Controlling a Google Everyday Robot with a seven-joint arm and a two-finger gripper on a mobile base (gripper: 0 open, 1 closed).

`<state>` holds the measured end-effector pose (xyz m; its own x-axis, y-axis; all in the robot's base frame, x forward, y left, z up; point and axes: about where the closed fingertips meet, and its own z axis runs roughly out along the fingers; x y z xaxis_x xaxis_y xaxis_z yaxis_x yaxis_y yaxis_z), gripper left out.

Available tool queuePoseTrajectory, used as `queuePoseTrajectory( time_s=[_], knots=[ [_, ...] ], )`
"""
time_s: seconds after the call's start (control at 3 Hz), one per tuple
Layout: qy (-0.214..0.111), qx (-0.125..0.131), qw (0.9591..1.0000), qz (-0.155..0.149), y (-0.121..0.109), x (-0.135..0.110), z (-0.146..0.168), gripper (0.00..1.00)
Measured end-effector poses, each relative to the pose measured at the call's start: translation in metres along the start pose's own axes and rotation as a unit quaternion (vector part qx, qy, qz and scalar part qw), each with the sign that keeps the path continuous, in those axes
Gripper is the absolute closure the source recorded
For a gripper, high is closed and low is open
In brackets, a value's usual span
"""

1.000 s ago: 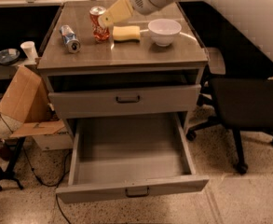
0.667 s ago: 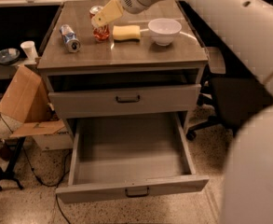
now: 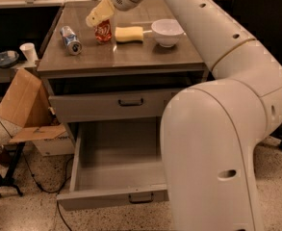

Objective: Place sponge into middle drawer

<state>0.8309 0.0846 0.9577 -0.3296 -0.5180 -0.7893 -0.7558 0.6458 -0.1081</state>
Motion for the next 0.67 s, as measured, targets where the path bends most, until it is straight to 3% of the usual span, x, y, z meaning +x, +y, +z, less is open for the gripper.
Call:
queuePoseTrajectory(
  time_s=[0.67],
  knots=[
    [-0.017,0.003,0.9997,-0.016,-0.010,0.006,0.019,0.00]
  ],
)
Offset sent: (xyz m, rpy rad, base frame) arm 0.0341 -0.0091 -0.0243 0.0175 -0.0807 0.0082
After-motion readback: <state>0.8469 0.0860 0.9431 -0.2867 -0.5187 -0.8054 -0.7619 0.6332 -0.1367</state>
